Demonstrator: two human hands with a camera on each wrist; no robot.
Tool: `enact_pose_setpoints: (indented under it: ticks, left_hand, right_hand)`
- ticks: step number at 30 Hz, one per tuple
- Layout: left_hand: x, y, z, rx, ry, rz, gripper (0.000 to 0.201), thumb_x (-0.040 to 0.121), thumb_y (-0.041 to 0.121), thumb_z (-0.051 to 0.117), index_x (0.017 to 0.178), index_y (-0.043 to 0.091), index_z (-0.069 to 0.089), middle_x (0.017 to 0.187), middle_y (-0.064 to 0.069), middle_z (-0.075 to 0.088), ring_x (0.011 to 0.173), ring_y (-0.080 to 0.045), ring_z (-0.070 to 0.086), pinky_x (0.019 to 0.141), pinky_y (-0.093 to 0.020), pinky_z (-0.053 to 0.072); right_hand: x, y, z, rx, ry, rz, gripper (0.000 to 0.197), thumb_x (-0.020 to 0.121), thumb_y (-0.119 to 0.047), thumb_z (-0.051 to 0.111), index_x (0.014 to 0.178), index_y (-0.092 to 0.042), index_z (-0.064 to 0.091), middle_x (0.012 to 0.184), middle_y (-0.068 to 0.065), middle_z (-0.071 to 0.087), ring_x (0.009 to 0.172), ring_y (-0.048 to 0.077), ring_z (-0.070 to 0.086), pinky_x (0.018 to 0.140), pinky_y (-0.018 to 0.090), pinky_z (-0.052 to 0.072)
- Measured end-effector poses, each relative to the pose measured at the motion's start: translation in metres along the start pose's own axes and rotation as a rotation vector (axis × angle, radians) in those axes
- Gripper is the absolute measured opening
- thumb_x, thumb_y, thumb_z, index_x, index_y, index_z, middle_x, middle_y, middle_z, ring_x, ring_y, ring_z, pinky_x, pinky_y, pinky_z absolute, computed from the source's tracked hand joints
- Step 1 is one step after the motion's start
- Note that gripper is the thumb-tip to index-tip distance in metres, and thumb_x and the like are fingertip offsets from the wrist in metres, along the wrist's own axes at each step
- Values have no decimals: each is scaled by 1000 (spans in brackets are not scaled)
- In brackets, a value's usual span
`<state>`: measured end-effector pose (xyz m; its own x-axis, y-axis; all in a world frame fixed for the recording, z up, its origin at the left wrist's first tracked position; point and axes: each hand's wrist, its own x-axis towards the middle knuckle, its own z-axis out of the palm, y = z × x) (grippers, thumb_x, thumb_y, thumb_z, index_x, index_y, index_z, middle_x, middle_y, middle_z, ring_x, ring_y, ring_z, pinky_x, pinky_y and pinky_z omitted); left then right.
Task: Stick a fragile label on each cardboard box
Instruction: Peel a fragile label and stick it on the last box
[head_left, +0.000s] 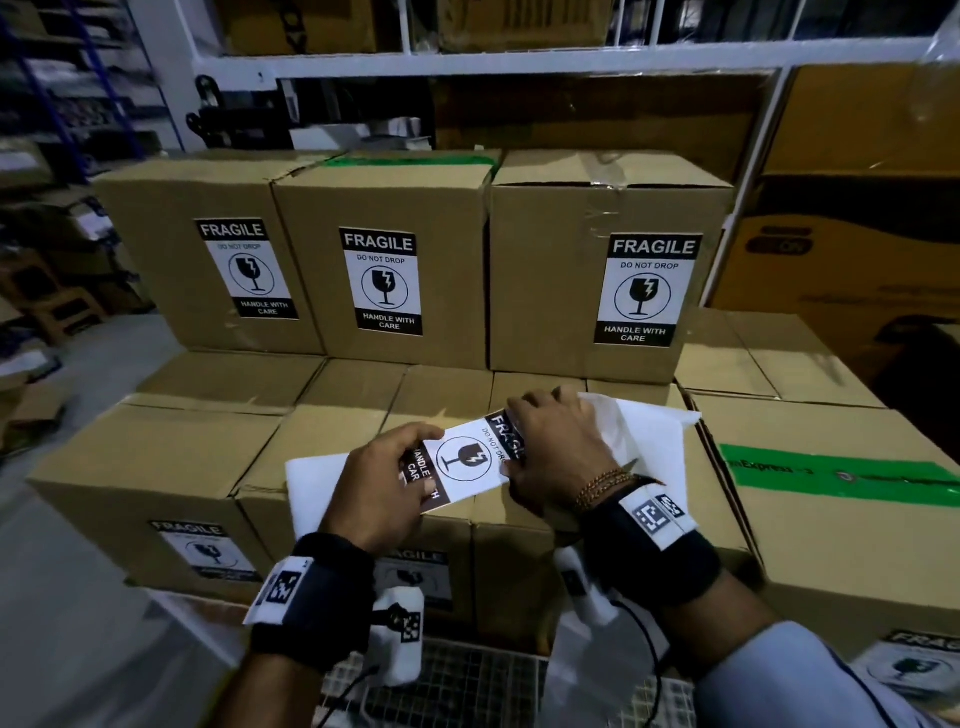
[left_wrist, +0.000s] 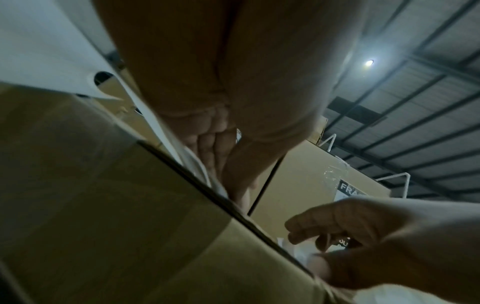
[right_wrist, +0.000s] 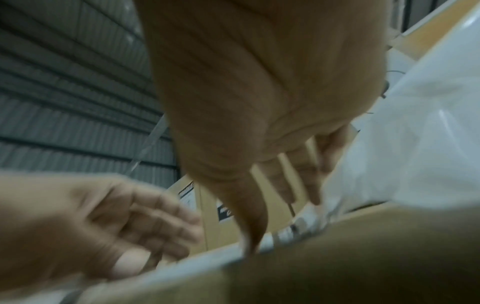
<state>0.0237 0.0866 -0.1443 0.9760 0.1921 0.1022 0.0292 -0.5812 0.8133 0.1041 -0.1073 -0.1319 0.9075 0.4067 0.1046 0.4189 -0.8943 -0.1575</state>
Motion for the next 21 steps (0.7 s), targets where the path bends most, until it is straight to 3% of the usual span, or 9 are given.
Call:
enact_pose_setpoints:
  ticks: [3,5,8,11,14,16,19,21]
  left_hand:
    - [4,10,-25,-18,-151,-19,61,87,-9,72,127,36,66,123,10,70,104,-1,67,85,-21,57]
    - [11,25,-49,59,-225,30,59,90,-1,72,130,41,63,127,17,64,112,-2,63,88,-24,55]
    - [37,57,-76,144,-274,136,46,93,7,71,128,38,65,121,23,65,108,3,63,85,-22,51]
    - [80,81,-63,266,-370,194,26,100,17,64,124,25,68,118,11,69,99,-5,69,77,-20,54]
    - [119,83,-25,539,-481,230,20,103,30,60,119,25,72,113,9,72,89,-6,68,69,-22,50]
    - [137,80,-1,670,-530,278,20,102,32,62,116,26,74,115,6,72,93,-11,63,66,-22,42]
    - [158,75,19,717,-581,323,22,99,37,66,112,23,77,112,4,73,99,-15,64,70,-22,42]
    - [170,68,26,673,-605,312,22,94,40,74,101,20,80,100,6,76,92,-13,67,72,-23,44]
  right_hand:
    - [10,4,-4,205,-122,23,56,78,-24,82,126,-16,56,122,6,60,118,26,53,104,44,51]
    - [13,7,-3,253,-132,28,46,75,-22,81,114,-16,59,115,5,62,109,24,56,97,43,56]
    - [12,9,2,234,-127,11,29,77,-31,78,99,-25,59,105,-1,58,104,22,53,95,41,54]
    - [5,10,8,203,-116,-37,16,75,-41,64,85,-35,54,96,-10,55,107,27,54,100,44,48]
    - [2,7,11,256,-88,-37,29,72,-35,59,93,-20,73,107,-2,71,110,26,60,102,38,46]
    - [-1,2,8,331,-52,10,27,74,-26,64,94,-14,77,108,6,72,110,24,61,98,33,47]
    - [-6,-4,7,446,24,87,34,74,-21,71,107,-21,79,120,2,67,114,17,60,100,26,47]
    - [-7,-7,9,489,52,121,41,70,-28,68,110,-25,77,119,-2,65,112,15,61,98,29,51]
